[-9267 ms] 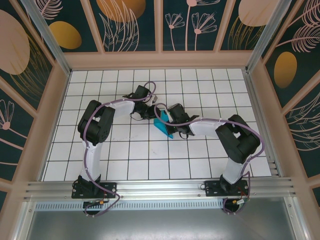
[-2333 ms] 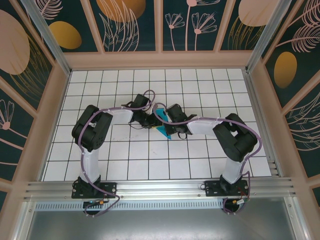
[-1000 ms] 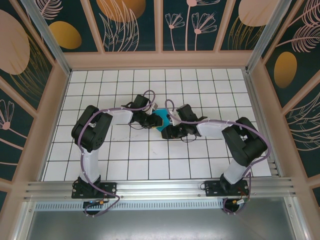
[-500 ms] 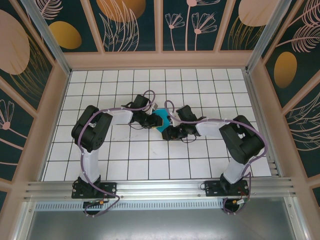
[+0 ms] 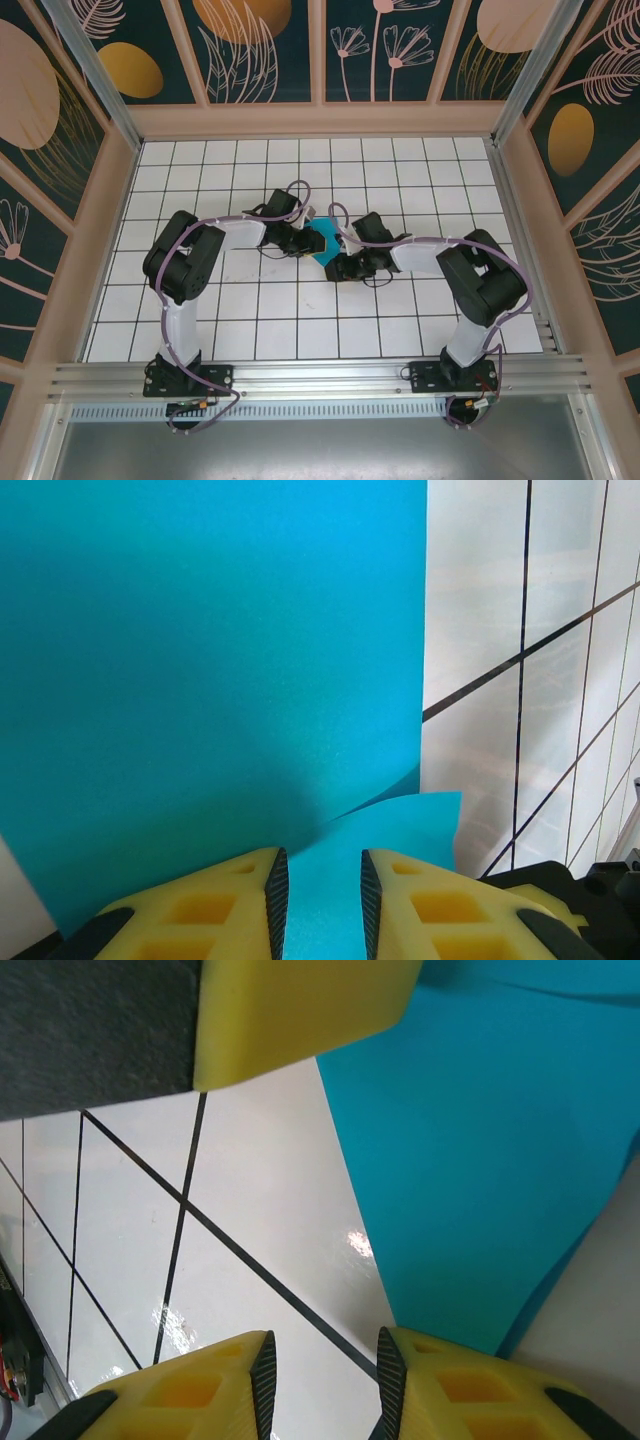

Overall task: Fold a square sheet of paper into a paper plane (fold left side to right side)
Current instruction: Third fold the triangle at the center of the table.

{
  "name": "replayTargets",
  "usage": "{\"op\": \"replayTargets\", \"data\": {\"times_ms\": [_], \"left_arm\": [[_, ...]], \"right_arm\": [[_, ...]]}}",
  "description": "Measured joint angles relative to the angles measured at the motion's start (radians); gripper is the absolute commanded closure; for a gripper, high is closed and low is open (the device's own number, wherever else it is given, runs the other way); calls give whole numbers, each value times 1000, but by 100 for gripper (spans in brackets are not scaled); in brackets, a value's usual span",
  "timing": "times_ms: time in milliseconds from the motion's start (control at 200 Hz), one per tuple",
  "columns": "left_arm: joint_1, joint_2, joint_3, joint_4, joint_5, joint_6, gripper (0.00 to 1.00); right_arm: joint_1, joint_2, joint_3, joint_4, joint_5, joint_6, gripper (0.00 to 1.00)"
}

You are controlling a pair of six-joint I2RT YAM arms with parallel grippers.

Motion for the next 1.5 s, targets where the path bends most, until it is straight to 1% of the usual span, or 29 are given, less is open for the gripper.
{"op": "replayTargets", "data": {"times_ms": [70, 230, 330, 420, 490, 826, 1046, 1246, 1501], "left_arm": [[0, 0, 0, 0, 0, 0, 71], [0, 0, 0, 0, -2, 0, 71], [0, -2, 0, -2, -7, 3, 71], [-1, -5, 0, -8, -8, 4, 71], [-2, -10, 0, -15, -16, 5, 71], [-2, -88, 0, -30, -34, 4, 71], [-33, -157, -7, -24, -32, -17, 71], [-86, -159, -45, 3, -29, -58, 73], [-113, -130, -56, 54, -14, -112, 74]], "right_arm": [[0, 2, 0, -2, 5, 0, 67], [0, 3, 0, -8, 19, 0, 75], [-1, 3, -5, -8, 32, 4, 83], [-11, 3, -21, 3, 35, 13, 95], [-21, 3, -34, 22, 20, 34, 100], [-50, 2, -76, 88, -35, 89, 100], [-52, 5, -76, 90, -41, 90, 100], [-55, 10, -72, 88, -48, 90, 100], [-56, 14, -62, 72, -49, 90, 100]]}}
